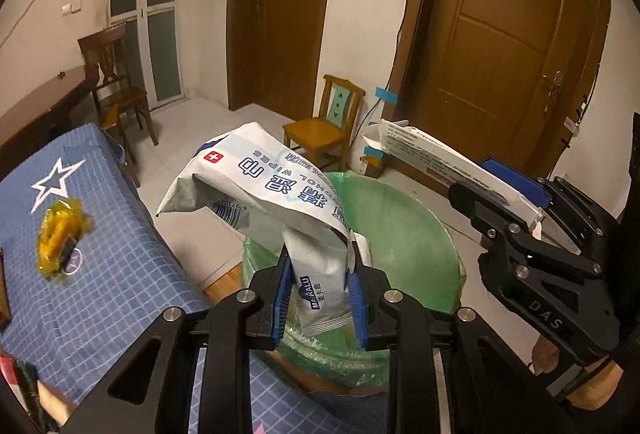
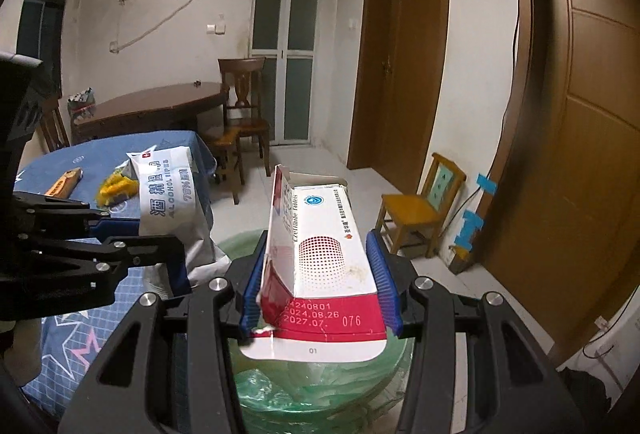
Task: Collect trash
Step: 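Carry both items to the green bin and open both tools to drop them, then move both tools back over the table toward the remaining trash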
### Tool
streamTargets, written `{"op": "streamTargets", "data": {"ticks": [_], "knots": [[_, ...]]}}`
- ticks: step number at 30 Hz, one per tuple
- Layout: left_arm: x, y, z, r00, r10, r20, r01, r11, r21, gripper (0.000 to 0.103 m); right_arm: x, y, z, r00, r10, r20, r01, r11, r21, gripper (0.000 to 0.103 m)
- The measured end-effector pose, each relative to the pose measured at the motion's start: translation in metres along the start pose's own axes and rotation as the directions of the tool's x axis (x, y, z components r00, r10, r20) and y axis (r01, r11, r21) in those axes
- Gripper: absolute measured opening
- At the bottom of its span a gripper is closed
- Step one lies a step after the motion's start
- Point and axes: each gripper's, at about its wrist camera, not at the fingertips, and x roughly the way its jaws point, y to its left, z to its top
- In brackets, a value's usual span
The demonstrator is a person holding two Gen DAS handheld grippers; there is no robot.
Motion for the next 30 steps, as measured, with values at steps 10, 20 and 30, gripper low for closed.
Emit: {"op": "streamTargets", "data": {"ticks": [10, 20, 30], "knots": [[0.02, 0.002, -0.004, 0.999, 0.039, -0.017, -0.038, 0.998, 0.045, 0.032, 0.002, -0.009, 0.001, 1.0, 0.004, 0.002, -0.004, 0.999, 0.036, 0.062], [0.02, 0.021, -0.008, 0.999, 0.046, -0.007, -0.046, 0.999, 0.021, 0.033, -0.004, -0.026, 0.0, 1.0, 0.0, 0.017, -0.001, 0.998, 0.07, 0.062], [-0.006, 0.044, -0.031, 0.998, 0.057, -0.012, -0.057, 0.998, -0.019, 0.033, -0.022, -0.007, 0.003, 0.997, 0.058, 0.056, -0.061, 0.997, 0.056, 0.067]]}}
